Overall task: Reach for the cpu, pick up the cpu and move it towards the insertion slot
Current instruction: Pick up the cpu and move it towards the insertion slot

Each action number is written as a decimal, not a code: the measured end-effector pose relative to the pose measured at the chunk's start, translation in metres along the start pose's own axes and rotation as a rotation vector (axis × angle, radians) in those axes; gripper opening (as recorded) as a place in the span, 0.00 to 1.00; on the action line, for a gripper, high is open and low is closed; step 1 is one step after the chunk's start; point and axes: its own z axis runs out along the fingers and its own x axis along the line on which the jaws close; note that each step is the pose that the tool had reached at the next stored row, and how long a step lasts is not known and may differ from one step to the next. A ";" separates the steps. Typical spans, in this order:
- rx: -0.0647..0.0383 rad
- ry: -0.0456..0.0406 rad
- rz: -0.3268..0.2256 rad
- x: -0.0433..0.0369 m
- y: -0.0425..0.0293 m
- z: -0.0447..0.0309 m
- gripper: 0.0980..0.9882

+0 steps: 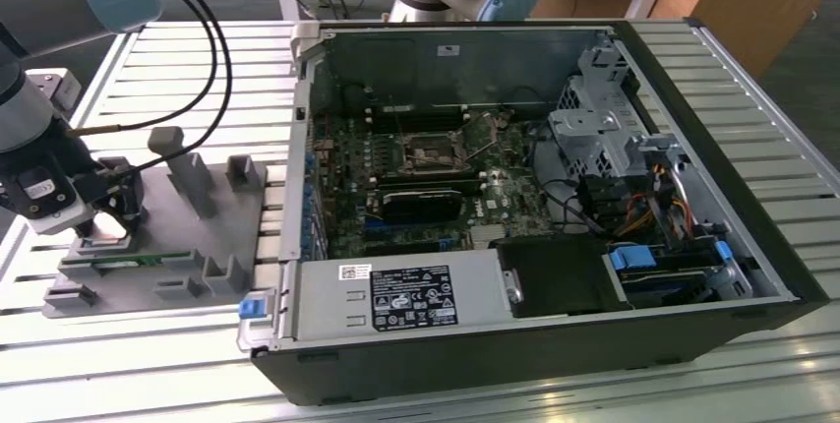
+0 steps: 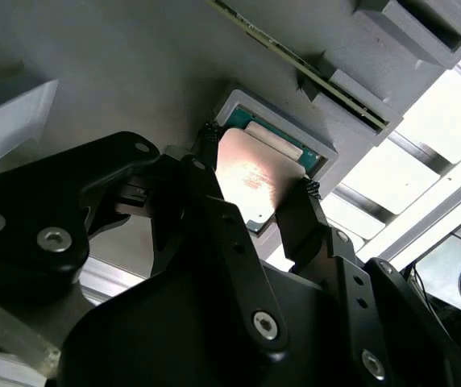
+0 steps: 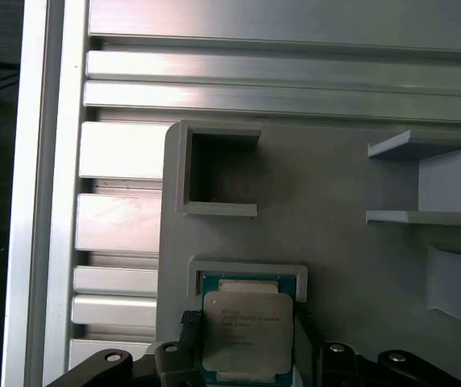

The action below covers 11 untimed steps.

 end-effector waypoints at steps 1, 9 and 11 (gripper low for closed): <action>0.000 0.0001 0.000 0.0000 0.0000 0.0000 0.50; 0.000 0.0001 0.000 0.0000 0.0002 -0.0051 0.50; 0.000 0.0001 0.000 0.0000 0.0003 -0.0073 0.50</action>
